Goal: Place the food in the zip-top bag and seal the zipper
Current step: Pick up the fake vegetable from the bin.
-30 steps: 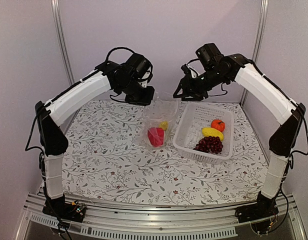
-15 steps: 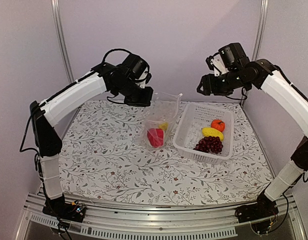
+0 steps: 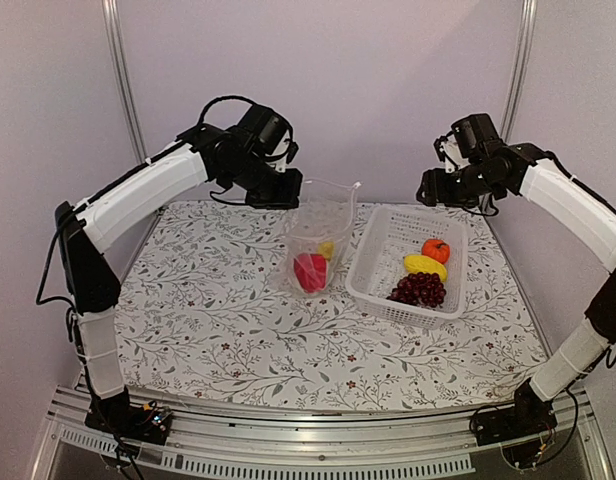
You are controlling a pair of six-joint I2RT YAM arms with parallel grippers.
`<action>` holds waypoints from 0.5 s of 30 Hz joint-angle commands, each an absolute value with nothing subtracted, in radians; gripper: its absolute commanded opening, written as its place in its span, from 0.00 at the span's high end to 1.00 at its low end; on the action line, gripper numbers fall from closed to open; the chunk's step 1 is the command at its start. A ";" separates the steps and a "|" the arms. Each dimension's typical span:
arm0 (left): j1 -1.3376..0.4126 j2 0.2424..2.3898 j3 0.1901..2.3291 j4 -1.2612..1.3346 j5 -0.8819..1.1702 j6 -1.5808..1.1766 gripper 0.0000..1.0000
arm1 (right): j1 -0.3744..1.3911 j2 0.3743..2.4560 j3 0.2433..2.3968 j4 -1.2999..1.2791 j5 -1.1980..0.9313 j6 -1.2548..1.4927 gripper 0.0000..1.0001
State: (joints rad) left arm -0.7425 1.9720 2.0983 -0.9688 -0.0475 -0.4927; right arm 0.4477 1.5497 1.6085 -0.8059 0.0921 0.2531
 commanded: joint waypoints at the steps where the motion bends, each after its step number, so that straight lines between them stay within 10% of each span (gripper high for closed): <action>1: -0.728 1.941 2.110 -0.951 -0.042 -0.479 1.00 | 0.342 1.599 1.548 -0.785 -0.047 0.305 0.35; 15: -0.711 1.954 2.107 -0.934 0.002 -0.501 1.00 | 0.299 1.850 1.621 -0.845 0.010 0.224 0.40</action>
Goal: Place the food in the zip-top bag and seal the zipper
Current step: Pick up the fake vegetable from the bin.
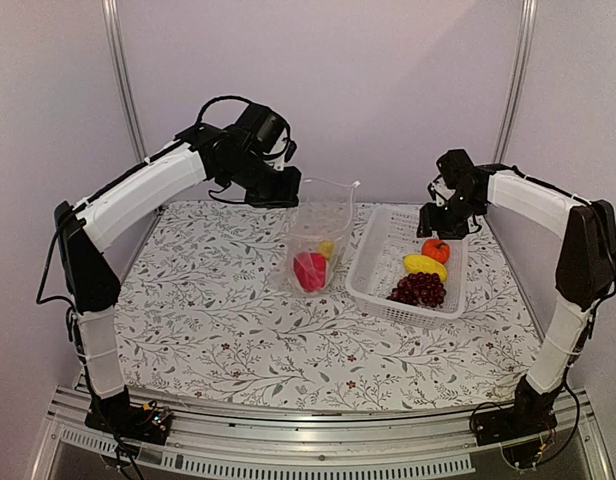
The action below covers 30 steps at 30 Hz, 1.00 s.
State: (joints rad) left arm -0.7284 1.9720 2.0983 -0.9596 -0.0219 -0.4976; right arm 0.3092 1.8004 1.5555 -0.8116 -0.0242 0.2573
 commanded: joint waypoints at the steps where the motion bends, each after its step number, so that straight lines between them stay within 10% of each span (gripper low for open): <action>1: -0.709 1.953 2.107 -0.934 0.017 -0.505 1.00 | 0.298 1.873 1.638 -0.852 0.031 0.220 0.40; 30: -0.692 1.947 2.091 -0.918 0.024 -0.475 1.00 | 0.228 2.137 1.834 -0.904 0.088 0.200 0.28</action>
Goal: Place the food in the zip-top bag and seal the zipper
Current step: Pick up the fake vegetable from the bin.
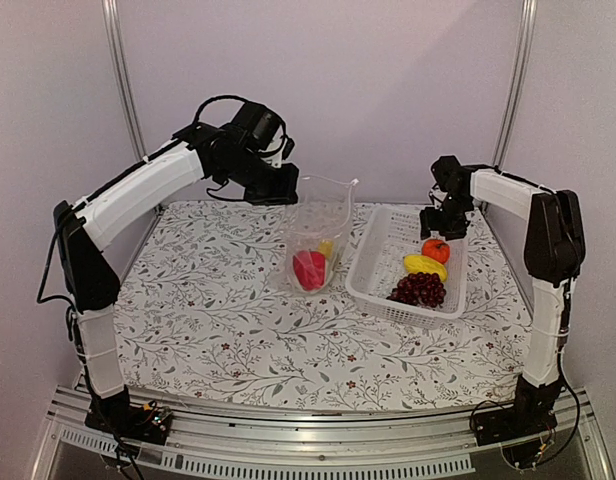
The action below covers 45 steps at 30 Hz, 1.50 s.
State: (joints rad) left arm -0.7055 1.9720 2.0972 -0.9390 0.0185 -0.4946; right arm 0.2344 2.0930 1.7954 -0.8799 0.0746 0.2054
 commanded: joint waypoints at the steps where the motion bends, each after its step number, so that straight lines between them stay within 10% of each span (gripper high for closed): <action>1: -0.691 1.945 2.093 -0.918 0.023 -0.475 1.00 | 0.226 2.145 1.840 -0.909 0.088 0.203 0.28; 45: -0.695 1.913 2.023 -0.897 0.063 -0.492 1.00 | 0.228 2.234 1.904 -0.944 0.101 0.206 0.13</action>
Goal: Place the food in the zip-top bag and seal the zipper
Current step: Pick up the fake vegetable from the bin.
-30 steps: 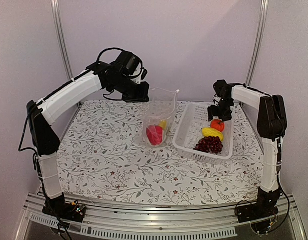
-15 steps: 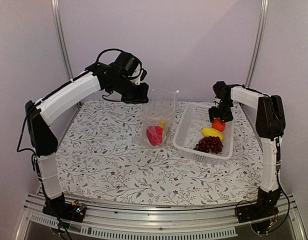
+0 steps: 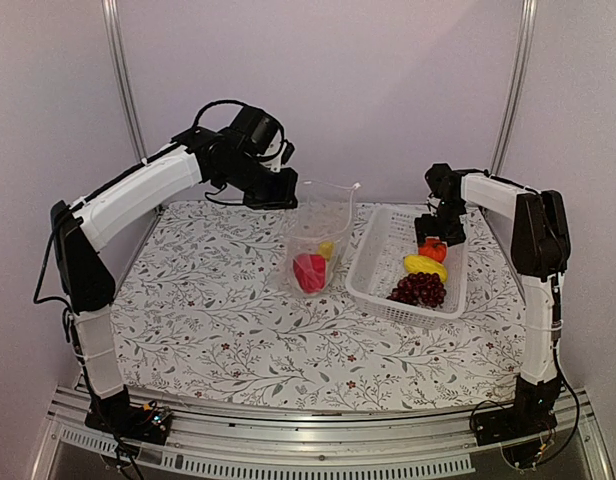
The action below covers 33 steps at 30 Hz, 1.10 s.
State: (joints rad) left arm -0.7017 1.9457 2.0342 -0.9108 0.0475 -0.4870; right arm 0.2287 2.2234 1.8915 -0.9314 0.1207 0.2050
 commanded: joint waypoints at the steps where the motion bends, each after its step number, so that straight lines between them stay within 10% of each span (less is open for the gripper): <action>1: -0.695 1.913 2.023 -0.898 0.063 -0.492 1.00 | 0.228 2.242 1.911 -0.947 0.098 0.206 0.13; 33: -0.692 1.906 2.008 -0.893 0.049 -0.470 1.00 | 0.227 2.224 1.918 -0.937 0.081 0.218 0.33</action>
State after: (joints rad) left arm -0.7017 1.9308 2.0129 -0.9077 0.0525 -0.4820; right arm 0.2287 2.2620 1.9045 -0.9340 0.0982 0.2077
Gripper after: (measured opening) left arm 0.006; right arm 0.765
